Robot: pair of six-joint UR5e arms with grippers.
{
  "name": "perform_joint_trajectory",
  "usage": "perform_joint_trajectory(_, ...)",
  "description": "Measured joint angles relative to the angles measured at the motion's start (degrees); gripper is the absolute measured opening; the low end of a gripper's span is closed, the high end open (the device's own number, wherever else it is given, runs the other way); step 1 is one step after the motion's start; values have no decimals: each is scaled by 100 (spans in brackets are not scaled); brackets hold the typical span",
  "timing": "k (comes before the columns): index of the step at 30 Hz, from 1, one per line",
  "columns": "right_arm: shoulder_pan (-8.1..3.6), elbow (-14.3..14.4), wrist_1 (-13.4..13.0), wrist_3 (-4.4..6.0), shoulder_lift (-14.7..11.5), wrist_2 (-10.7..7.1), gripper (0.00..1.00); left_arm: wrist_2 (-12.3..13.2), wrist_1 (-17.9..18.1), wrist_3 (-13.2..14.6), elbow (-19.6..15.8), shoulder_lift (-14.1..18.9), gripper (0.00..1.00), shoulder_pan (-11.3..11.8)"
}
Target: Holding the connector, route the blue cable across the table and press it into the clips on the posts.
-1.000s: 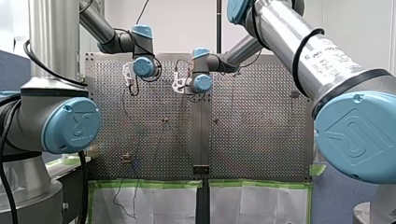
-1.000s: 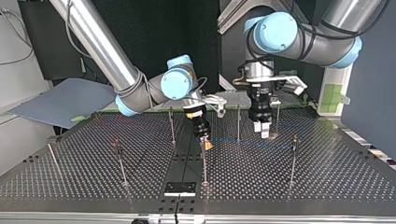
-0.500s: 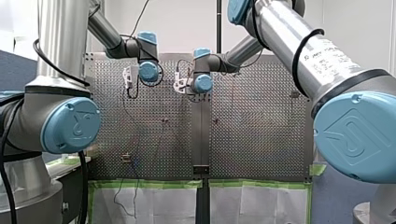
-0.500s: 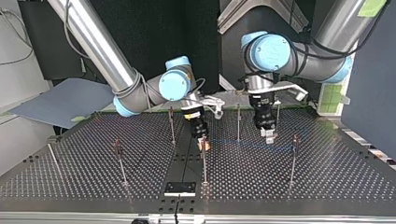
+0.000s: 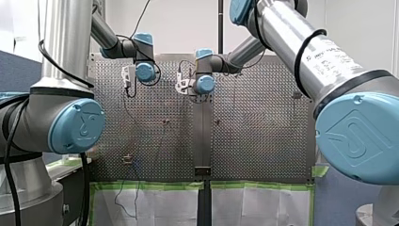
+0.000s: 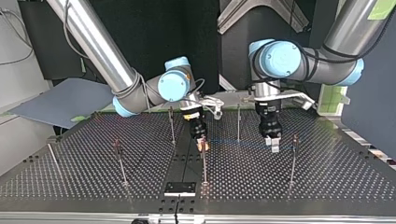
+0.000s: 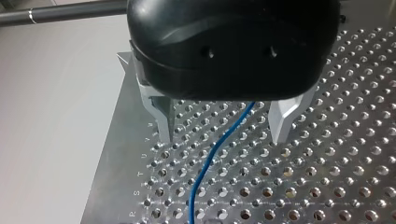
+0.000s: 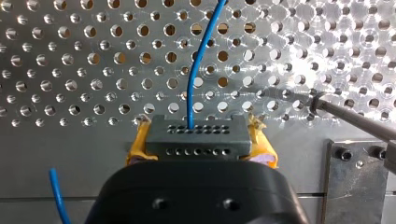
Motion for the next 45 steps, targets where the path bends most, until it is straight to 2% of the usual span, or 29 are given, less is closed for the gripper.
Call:
perform_joint_trajectory(4, 1, 0, 0, 0, 0, 0, 0, 25, -62, 7, 93, -99, 100, -4)
perform_joint_trajectory(13, 2, 0, -4, 0, 0, 0, 0, -77, -58, -51, 511, -531, 100, 3)
perform_joint_trajectory(18, -5, 0, -11, 1, -1, 0, 0, -79, -186, -55, 755, -745, 100, 10)
perform_joint_trajectory(27, -9, 0, -16, 0, -1, 0, 0, -94, -250, -76, 960, -819, 100, -4)
perform_joint_trajectory(28, -9, -1, -16, 0, -1, 0, 0, -94, -253, -81, 962, -819, 94, -7)
perform_joint_trajectory(29, -9, -1, -16, 0, -1, 0, 0, -94, -257, -89, 963, -820, 94, -10)
perform_joint_trajectory(30, -9, -1, -15, 0, 0, 0, 0, -94, -260, -94, 964, -820, 86, -11)
perform_joint_trajectory(31, -9, -1, -13, 0, 0, 0, 0, -94, -265, -97, 964, -820, 45, -13)
perform_joint_trajectory(32, -9, -1, -12, 0, -1, 0, 0, -102, -280, -104, 964, -820, 45, -18)
perform_joint_trajectory(33, -9, 0, -11, 0, -1, 0, 0, -117, -300, -111, 964, -820, 24, -23)
perform_joint_trajectory(34, -9, -1, -10, 0, -1, 0, 0, -139, -327, -116, 965, -820, 11, -29)
perform_joint_trajectory(35, -9, 0, -9, 1, -1, 0, 0, -179, -364, -122, 965, -820, 11, -36)
perform_joint_trajectory(36, -9, -1, -9, 4, -1, 0, 0, -212, -390, -125, 964, -820, 0, -41)
perform_joint_trajectory(41, -8, 0, -8, 8, -1, -1, 0, -402, -502, -128, 963, -819, 0, -67)
perform_joint_trajectory(45, -8, 0, 0, 6, -1, 1, 0, -446, -581, -131, 949, -819, 0, -89)
